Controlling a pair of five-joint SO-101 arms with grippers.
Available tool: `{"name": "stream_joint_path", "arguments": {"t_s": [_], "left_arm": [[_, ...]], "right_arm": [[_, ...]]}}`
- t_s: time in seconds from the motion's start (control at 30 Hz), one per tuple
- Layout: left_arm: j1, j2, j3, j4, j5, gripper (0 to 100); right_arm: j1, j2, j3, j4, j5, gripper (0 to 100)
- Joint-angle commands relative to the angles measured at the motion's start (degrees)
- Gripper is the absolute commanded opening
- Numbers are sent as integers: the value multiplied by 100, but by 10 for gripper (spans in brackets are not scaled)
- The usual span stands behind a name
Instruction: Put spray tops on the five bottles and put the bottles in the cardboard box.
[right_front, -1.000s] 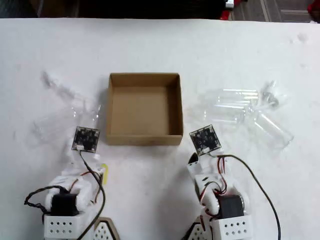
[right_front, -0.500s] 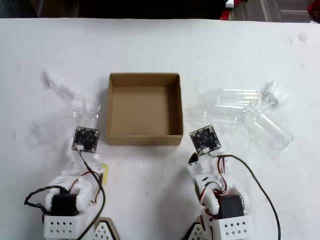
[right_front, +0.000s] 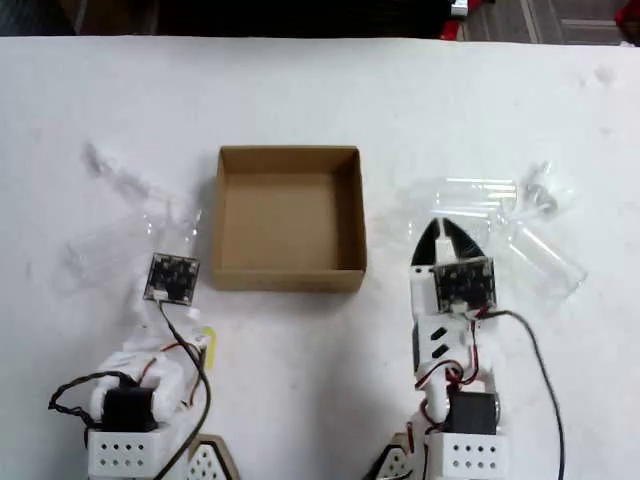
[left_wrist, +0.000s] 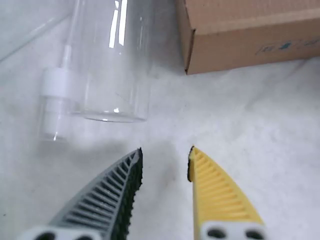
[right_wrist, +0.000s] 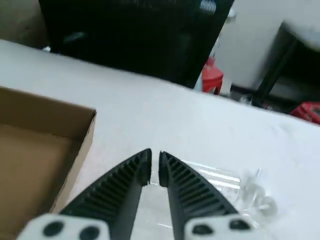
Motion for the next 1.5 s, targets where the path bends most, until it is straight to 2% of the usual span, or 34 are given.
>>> {"name": "stream_joint_path", "arguments": {"t_s": [0.0,0.3,0.6,0.77,0.93,1.1,1.47], "left_arm": [[-40,-40,-9,-132,26,147],[-40,-40,-9,-132,26,147],[-40,-40,-9,-132,26,147],[207,-40,-9,-132,53,150],[365,-40,-9,-132,53,147],[400,-40,-9,-132,44,147],[400,-40,-9,-132,26,150]], "right_arm": [[31,-13,53,-347,26,15],[-655,-13,53,-1930,26,15],[-1727,4,0,-2044,26,15],[-1631,31,44,-2000,26,15],[-1156,57,44,-1182,26,15],[-1156,31,44,-189,26,15],[-1121,48,44,488,26,15]]}}
